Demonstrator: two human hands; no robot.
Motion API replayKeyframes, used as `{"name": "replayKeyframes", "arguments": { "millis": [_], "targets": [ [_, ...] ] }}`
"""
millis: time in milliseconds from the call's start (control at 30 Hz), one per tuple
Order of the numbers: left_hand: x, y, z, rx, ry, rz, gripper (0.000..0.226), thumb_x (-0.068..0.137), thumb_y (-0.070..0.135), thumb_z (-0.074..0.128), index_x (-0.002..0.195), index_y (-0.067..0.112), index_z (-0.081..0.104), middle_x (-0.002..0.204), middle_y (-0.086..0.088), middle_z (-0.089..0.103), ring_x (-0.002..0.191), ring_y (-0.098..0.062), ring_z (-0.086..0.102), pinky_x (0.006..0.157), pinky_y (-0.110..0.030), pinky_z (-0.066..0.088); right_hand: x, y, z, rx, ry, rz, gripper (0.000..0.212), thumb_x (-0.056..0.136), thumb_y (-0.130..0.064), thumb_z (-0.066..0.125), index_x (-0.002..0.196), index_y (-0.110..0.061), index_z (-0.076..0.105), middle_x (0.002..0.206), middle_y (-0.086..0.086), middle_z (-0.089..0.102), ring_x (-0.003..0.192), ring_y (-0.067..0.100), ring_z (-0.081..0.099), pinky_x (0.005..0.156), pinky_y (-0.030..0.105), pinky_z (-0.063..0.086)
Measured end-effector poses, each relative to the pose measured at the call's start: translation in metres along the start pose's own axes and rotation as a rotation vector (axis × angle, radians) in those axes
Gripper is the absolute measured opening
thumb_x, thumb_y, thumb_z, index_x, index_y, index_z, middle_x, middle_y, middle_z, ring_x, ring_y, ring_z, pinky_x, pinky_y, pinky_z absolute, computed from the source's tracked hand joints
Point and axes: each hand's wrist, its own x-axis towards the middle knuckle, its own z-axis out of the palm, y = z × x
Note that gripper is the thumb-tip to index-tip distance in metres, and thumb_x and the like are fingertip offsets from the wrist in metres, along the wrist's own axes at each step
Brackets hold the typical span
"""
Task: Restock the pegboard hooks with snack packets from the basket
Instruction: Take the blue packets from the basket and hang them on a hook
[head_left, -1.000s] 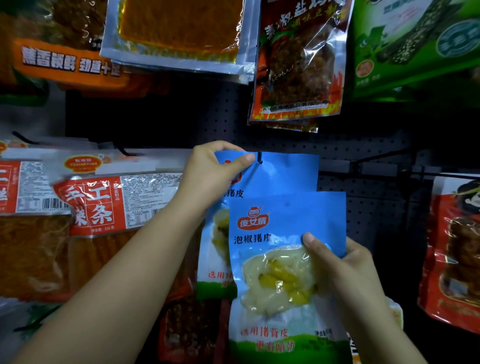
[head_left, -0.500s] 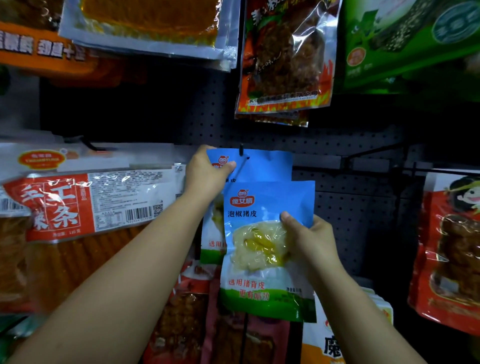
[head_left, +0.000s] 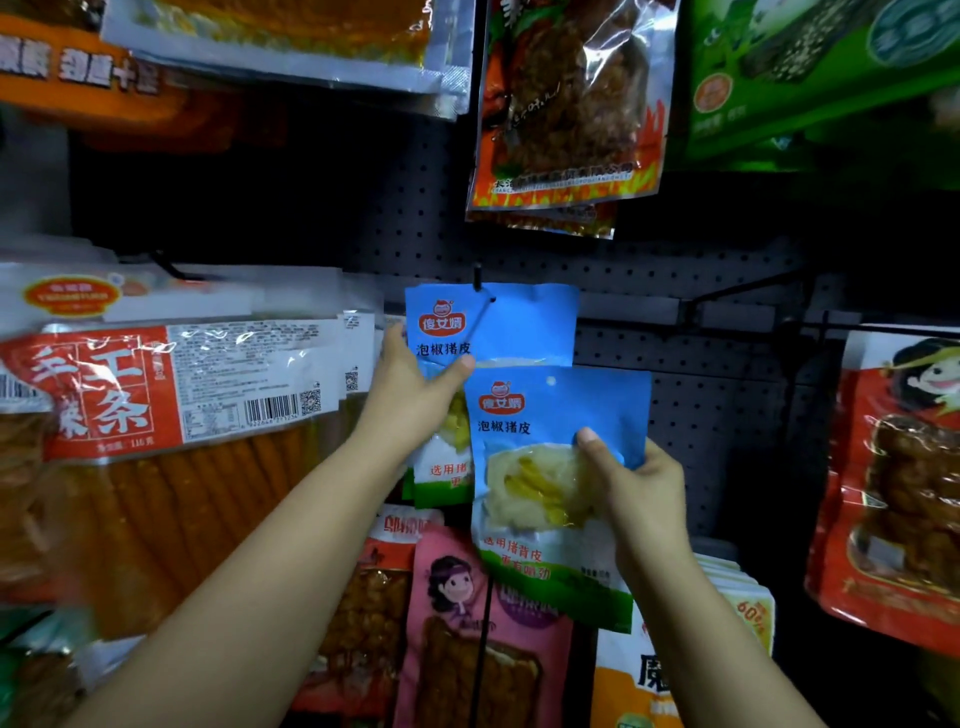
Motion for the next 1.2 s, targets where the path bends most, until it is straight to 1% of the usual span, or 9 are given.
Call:
{"name": "replayKeyframes", "arguments": {
  "millis": [133, 233, 300, 400, 567, 800, 967, 1067, 1200],
  "targets": [
    [-0.031, -0.007, -0.003, -0.014, -0.036, -0.069, 0.076, 0.081, 0.042, 0.067, 0.144, 0.027, 0.026, 0.15, 0.005, 0.033, 0.136, -0.013, 0.034, 0.112, -0.04, 0.031, -0.018, -0.022, -0.006, 0.103, -0.12, -0.015, 0.007, 0.084, -0.017, 0.071, 0.077, -0.018, 0.071, 0.071, -0.007, 0.075, 0.066, 0.01, 0.07, 0.055, 0.023, 0.053],
    [-0.044, -0.001, -0.009, 0.151, 0.128, 0.077, 0.055, 0.078, 0.048, 0.068, 0.124, 0.031, 0.045, 0.148, 0.011, 0.028, 0.133, -0.003, 0.028, 0.109, -0.022, 0.025, -0.032, -0.037, -0.004, 0.196, -0.228, 0.021, 0.004, 0.084, -0.016, 0.07, 0.081, -0.016, 0.073, 0.082, 0.001, 0.077, 0.071, 0.015, 0.072, 0.057, 0.024, 0.056],
    [-0.048, 0.006, -0.016, 0.116, 0.164, 0.161, 0.035, 0.079, 0.044, 0.068, 0.109, 0.029, 0.059, 0.136, 0.016, 0.043, 0.122, 0.001, 0.042, 0.1, -0.012, 0.033, -0.039, -0.045, -0.002, 0.226, -0.283, 0.045, 0.004, 0.084, -0.017, 0.069, 0.086, -0.015, 0.073, 0.087, 0.004, 0.077, 0.076, 0.019, 0.073, 0.062, 0.027, 0.057],
    [-0.056, 0.018, -0.022, -0.231, 0.033, 0.089, 0.007, 0.086, 0.03, 0.065, 0.091, 0.027, 0.069, 0.094, 0.007, 0.075, 0.089, -0.015, 0.071, 0.079, -0.034, 0.057, -0.046, -0.057, 0.003, 0.241, -0.36, 0.025, 0.012, 0.084, -0.021, 0.067, 0.094, -0.016, 0.072, 0.091, 0.001, 0.077, 0.083, 0.018, 0.073, 0.063, 0.024, 0.057],
    [-0.065, 0.03, -0.029, -0.334, 0.103, 0.177, 0.006, 0.087, 0.025, 0.062, 0.088, 0.026, 0.067, 0.087, 0.005, 0.076, 0.083, -0.015, 0.072, 0.072, -0.032, 0.059, -0.05, -0.086, 0.011, 0.27, -0.378, -0.097, 0.026, 0.073, -0.041, 0.064, 0.087, -0.021, 0.072, 0.086, -0.006, 0.077, 0.079, 0.011, 0.074, 0.059, 0.017, 0.054],
    [-0.064, 0.054, -0.043, -0.405, 0.166, 0.299, 0.007, 0.081, 0.031, 0.064, 0.084, 0.025, 0.067, 0.085, 0.004, 0.075, 0.082, -0.016, 0.072, 0.068, -0.029, 0.059, -0.048, -0.119, 0.022, 0.281, -0.381, -0.298, 0.018, 0.082, -0.035, 0.064, 0.075, -0.023, 0.076, 0.081, -0.006, 0.077, 0.076, 0.012, 0.074, 0.06, 0.018, 0.054],
    [-0.052, 0.066, -0.047, -0.375, 0.184, 0.323, 0.006, 0.089, 0.019, 0.063, 0.087, 0.021, 0.068, 0.082, 0.003, 0.075, 0.08, -0.015, 0.072, 0.067, -0.03, 0.058, -0.039, -0.13, 0.029, 0.289, -0.375, -0.264, 0.021, 0.09, -0.024, 0.063, 0.073, -0.019, 0.074, 0.081, 0.0, 0.077, 0.076, 0.017, 0.074, 0.059, 0.024, 0.055],
    [-0.045, 0.067, -0.05, -0.368, 0.19, 0.302, 0.01, 0.088, 0.019, 0.064, 0.082, 0.025, 0.069, 0.081, 0.002, 0.075, 0.08, -0.018, 0.072, 0.07, -0.038, 0.059, -0.035, -0.134, 0.033, 0.293, -0.379, -0.237, 0.026, 0.09, -0.022, 0.064, 0.065, -0.02, 0.073, 0.074, -0.001, 0.076, 0.069, 0.015, 0.073, 0.054, 0.023, 0.053],
    [-0.043, 0.061, -0.051, -0.357, 0.184, 0.303, 0.014, 0.086, 0.023, 0.066, 0.075, 0.03, 0.072, 0.08, 0.003, 0.076, 0.078, -0.016, 0.073, 0.064, -0.033, 0.057, -0.033, -0.131, 0.035, 0.259, -0.368, -0.225, 0.022, 0.088, -0.023, 0.065, 0.068, -0.015, 0.071, 0.07, 0.001, 0.075, 0.064, 0.016, 0.072, 0.052, 0.024, 0.054]
  ]
}}
